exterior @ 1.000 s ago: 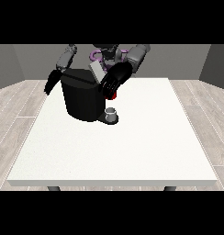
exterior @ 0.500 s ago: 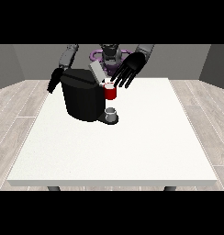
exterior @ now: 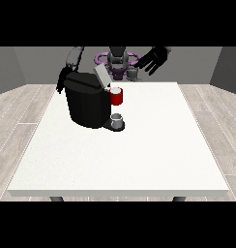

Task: Insert the coffee pod into the coffee machine and close the lid

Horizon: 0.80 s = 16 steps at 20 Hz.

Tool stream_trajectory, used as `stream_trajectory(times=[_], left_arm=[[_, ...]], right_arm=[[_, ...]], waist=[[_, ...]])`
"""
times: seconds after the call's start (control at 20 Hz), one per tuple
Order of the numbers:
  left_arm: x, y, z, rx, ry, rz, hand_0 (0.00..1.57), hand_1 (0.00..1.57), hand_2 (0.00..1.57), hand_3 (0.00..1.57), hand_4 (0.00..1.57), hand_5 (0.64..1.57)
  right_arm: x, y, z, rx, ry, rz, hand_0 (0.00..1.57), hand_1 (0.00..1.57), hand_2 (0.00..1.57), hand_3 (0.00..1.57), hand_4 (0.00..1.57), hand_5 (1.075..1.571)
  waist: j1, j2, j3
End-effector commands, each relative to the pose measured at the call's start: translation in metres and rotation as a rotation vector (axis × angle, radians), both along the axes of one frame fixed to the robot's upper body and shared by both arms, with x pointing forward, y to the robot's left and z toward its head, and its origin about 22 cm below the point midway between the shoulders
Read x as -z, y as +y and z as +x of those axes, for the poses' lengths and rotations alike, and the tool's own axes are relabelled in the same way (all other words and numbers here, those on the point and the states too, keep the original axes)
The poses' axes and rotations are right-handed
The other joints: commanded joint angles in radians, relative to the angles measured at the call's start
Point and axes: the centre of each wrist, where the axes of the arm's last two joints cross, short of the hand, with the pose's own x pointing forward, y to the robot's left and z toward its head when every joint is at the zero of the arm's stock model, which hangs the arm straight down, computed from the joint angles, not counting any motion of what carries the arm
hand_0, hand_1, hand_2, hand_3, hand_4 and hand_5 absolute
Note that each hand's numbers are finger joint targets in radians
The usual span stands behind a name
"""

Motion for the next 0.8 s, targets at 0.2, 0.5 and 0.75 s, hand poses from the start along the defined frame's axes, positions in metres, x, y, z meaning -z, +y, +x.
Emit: stream_trajectory(times=[0.2,0.5,0.75], left_arm=[[0.151,0.022,-0.064,-0.107,0.291,-0.501,0.00,0.00,0.00,0.00,0.39,1.571],[0.206,0.009,-0.107,-0.129,0.468,-0.520,0.00,0.00,0.00,0.00,0.44,1.571],[0.212,0.018,-0.118,-0.205,0.467,-0.520,0.00,0.00,0.00,0.00,0.40,1.571]], right_arm=[[0.038,-0.018,-0.051,0.055,0.099,0.000,0.00,0.00,0.00,0.00,0.00,1.571],[0.003,0.000,-0.022,-0.091,0.007,0.092,0.00,0.00,0.00,0.00,0.00,1.571],[-0.034,0.024,-0.004,-0.236,-0.036,0.057,0.00,0.00,0.00,0.00,0.06,1.571]], waist=[[0.108,-0.210,0.0010],[0.176,-0.334,0.0018],[0.149,-0.355,0.0019]])
